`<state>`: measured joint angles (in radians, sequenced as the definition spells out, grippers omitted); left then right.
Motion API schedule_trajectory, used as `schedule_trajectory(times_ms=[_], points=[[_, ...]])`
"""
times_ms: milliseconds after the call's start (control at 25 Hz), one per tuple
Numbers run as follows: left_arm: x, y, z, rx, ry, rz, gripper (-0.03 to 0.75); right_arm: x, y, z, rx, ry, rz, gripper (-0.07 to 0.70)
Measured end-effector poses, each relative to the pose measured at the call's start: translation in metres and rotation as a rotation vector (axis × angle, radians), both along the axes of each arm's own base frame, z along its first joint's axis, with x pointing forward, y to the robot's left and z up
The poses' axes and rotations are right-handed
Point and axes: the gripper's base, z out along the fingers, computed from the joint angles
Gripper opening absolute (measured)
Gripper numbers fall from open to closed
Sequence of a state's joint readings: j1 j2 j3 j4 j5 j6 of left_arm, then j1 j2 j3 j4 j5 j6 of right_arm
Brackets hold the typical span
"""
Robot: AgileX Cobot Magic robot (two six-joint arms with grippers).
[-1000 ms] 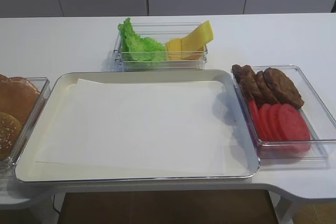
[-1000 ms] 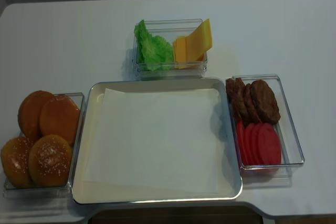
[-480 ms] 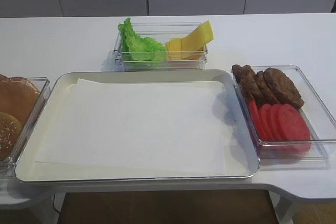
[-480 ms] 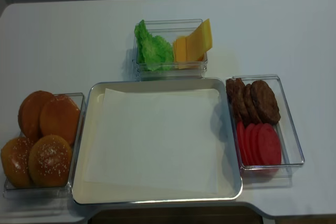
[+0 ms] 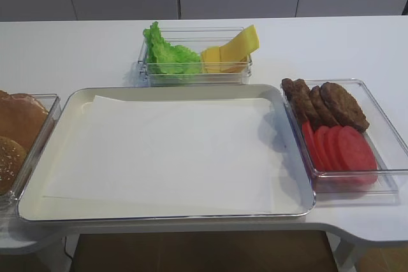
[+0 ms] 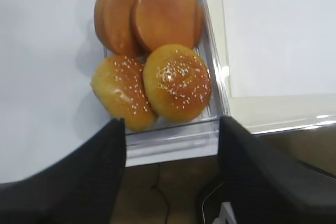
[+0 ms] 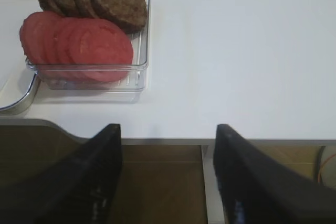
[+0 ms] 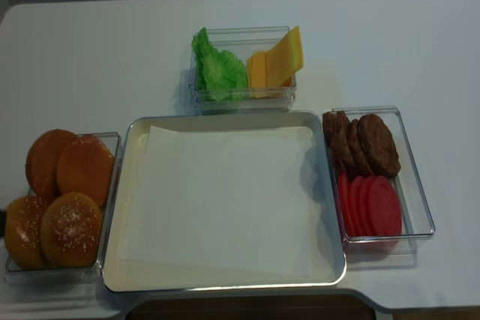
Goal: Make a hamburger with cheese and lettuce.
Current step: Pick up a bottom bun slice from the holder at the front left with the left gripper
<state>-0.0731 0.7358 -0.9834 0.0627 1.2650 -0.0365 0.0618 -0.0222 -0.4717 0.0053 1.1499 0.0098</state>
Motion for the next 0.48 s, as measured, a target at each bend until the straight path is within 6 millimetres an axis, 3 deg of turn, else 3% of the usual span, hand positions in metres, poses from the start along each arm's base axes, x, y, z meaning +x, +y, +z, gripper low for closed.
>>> schedule_trajectory(times_ms=[280, 480], points=[[0.042, 0.008, 0.021, 0.144, 0.024, 0.010, 0.414, 0.000, 0.000, 0.000, 0.000, 0.000, 0.000, 0.440], [0.063, 0.013, 0.022, 0.182, 0.062, 0.029, 0.414, 0.000, 0.000, 0.000, 0.000, 0.000, 0.000, 0.440]])
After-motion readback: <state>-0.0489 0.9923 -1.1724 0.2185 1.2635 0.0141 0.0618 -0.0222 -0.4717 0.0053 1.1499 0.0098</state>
